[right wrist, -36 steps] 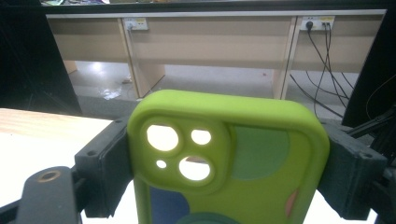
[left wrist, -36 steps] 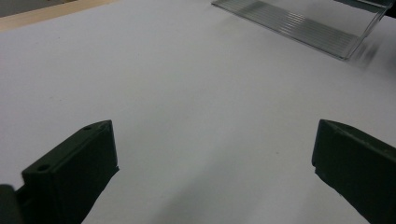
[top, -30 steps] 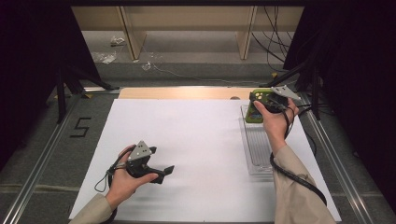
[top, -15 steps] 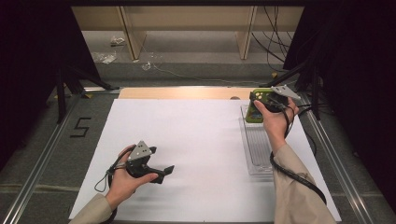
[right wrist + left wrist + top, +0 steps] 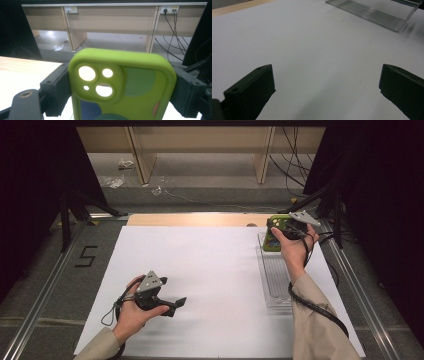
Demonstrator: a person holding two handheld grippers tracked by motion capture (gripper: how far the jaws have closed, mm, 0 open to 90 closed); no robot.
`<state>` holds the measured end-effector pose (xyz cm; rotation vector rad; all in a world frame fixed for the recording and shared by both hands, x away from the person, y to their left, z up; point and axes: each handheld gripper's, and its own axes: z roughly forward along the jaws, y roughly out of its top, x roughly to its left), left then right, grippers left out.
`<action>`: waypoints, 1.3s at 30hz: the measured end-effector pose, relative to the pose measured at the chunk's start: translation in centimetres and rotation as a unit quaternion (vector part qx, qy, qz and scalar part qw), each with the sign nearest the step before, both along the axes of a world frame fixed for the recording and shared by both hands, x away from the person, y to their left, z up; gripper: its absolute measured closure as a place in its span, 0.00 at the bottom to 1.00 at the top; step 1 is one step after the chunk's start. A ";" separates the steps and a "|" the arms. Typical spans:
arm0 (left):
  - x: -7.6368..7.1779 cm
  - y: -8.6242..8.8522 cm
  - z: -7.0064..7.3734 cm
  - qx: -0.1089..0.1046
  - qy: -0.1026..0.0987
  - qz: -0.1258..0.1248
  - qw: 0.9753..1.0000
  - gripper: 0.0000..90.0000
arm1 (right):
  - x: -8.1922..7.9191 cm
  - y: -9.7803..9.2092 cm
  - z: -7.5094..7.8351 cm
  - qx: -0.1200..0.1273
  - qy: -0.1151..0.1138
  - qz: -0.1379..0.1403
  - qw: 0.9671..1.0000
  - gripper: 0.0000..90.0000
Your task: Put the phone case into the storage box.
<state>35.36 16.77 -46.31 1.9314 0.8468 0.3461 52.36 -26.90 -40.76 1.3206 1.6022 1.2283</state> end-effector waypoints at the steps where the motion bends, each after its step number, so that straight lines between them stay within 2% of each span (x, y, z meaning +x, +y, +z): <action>1: 0.0 0.0 0.0 0.000 0.000 0.000 1.000 0.00 | 0.1 0.0 0.0 -0.001 0.000 0.000 1.000 0.19; 39: 0.0 0.0 0.0 0.001 0.000 -0.001 1.000 0.00 | 1.1 0.2 -0.7 -0.009 0.006 -0.001 1.000 0.19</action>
